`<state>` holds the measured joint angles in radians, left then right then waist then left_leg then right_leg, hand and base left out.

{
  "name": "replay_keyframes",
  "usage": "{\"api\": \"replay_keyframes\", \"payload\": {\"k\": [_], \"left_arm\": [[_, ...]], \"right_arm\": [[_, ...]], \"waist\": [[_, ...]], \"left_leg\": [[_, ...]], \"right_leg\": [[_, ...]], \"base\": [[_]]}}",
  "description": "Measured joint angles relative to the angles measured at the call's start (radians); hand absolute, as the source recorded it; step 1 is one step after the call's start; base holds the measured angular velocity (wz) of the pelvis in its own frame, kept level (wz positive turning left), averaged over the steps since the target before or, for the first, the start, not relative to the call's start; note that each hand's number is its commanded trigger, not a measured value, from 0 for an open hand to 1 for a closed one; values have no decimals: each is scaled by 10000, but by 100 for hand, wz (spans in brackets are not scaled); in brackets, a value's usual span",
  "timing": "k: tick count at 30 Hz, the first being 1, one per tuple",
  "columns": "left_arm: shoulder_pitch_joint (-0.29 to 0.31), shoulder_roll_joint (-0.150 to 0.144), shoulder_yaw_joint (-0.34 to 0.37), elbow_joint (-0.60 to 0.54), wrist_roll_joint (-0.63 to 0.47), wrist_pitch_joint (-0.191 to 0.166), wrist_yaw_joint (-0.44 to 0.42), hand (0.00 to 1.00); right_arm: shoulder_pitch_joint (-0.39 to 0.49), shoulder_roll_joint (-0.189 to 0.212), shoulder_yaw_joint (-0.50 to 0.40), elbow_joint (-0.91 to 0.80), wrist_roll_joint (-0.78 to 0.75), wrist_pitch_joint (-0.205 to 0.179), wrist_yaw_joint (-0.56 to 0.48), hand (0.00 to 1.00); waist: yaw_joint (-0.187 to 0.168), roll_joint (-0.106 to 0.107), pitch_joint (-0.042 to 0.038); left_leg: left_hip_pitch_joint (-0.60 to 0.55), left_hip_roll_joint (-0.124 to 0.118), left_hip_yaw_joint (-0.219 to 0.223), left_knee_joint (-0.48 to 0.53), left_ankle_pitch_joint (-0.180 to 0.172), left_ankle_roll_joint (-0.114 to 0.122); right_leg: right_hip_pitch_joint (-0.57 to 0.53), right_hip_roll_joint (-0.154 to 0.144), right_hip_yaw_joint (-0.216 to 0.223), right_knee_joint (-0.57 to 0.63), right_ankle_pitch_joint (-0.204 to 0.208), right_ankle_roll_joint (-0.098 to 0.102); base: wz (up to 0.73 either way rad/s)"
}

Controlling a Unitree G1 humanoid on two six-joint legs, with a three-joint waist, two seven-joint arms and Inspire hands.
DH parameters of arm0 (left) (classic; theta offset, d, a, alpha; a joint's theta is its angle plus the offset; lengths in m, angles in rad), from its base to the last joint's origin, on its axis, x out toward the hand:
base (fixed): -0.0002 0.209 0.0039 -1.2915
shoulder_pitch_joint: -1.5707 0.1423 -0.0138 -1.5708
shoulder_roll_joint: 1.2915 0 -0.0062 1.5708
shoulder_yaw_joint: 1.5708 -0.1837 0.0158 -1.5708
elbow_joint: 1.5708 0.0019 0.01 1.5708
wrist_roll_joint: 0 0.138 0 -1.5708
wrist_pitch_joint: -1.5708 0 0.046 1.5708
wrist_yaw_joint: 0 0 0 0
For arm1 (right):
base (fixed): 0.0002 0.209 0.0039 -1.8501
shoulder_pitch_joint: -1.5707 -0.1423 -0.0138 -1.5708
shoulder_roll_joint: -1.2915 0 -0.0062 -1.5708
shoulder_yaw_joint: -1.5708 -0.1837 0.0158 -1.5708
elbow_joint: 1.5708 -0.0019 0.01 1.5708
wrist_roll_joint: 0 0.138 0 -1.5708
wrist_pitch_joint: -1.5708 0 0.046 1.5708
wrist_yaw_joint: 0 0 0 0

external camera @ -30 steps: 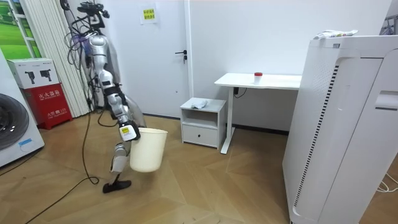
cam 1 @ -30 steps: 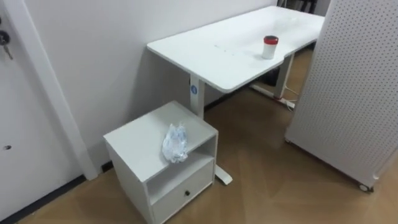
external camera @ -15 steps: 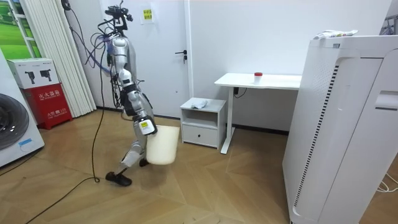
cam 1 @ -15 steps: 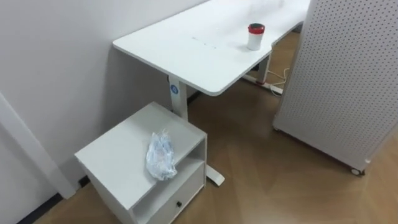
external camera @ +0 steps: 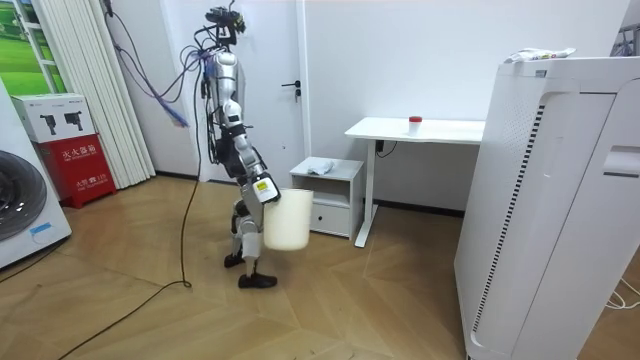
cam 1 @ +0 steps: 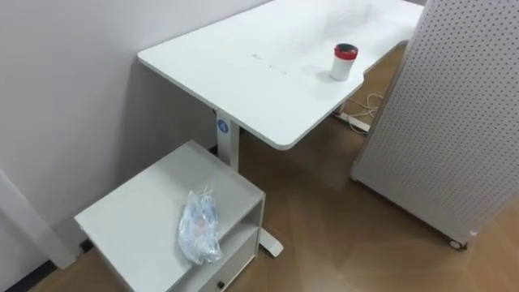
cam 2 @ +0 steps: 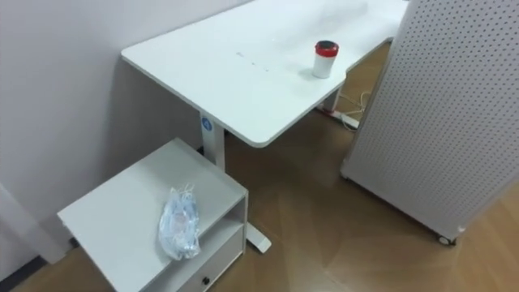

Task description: Pick garbage

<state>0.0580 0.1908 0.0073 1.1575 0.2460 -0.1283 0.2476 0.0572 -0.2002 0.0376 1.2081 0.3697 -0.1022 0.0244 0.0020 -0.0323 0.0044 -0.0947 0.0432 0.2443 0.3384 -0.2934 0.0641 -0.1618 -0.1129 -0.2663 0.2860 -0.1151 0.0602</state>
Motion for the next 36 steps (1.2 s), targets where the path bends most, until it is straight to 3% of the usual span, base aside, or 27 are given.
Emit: {"api": "replay_keyframes", "payload": {"k": [3,9,14,19,20,24,27,28,32,36], "left_arm": [[-288,-79,-127,-41,5,-232,245,0],[-1761,-98,-459,-92,1,-799,695,0],[-3419,-171,-910,-373,-199,-1221,1568,0],[-4314,-182,-1118,-356,-217,-1797,2155,0],[-4437,-183,-1118,-330,-242,-1827,2261,0],[-4830,-80,-1303,-328,-683,-1827,2594,0],[-5349,40,-1728,-318,-1207,-1827,2709,0],[-5517,81,-1908,-320,-1393,-1828,2716,0],[-6062,199,-2398,-328,-1567,-1829,2881,0],[-6181,248,-2527,-346,-1680,-1834,3149,0]], "right_arm": [[-145,77,201,143,-5,-277,55,100],[-1297,174,728,544,-82,-407,218,100],[-2510,215,1398,707,47,-626,185,100],[-2950,207,2014,681,75,-843,106,100],[-2974,208,2172,533,112,-852,91,100],[-2953,213,2190,95,230,-914,-144,100],[-3118,141,2443,-155,598,-1108,-258,100],[-3211,73,2553,-252,690,-1152,-275,100],[-3298,-77,2950,-731,1044,-1225,-275,100],[-3293,-85,3165,-954,1182,-1230,-219,100]], "waist": [[-5,22,84],[-30,148,214],[-221,467,439],[-471,584,582],[-566,641,642],[-846,695,695],[-991,745,874],[-1035,763,900],[-1187,813,928],[-1372,812,926]], "left_leg": [[-53,15,6,-22,11,-20],[-1218,-5,46,502,11,-19],[-2560,17,51,1140,15,-10],[-3392,72,73,1518,38,30],[-3666,111,48,1715,37,31],[-4663,253,-31,2337,16,60],[-5325,373,-145,2778,-10,82],[-5549,408,-143,2944,-16,88],[-6317,580,-116,3577,-96,104],[-6665,733,-106,3925,-171,54]], "right_leg": [[-50,87,354,-132,0,0],[-1350,-23,482,457,1,-5],[-2747,-123,678,1065,74,-121],[-3653,-185,681,1562,101,-296],[-3864,-183,675,1684,110,-324],[-4737,-214,557,2139,136,-467],[-5258,-233,429,2478,150,-602],[-5469,-236,436,2601,169,-650],[-6195,-250,442,3104,125,-817],[-6540,-244,440,3362,65,-940]], "base": [[-6],[-7],[-7],[-2],[4],[8],[10],[0],[-6],[-6]]}}
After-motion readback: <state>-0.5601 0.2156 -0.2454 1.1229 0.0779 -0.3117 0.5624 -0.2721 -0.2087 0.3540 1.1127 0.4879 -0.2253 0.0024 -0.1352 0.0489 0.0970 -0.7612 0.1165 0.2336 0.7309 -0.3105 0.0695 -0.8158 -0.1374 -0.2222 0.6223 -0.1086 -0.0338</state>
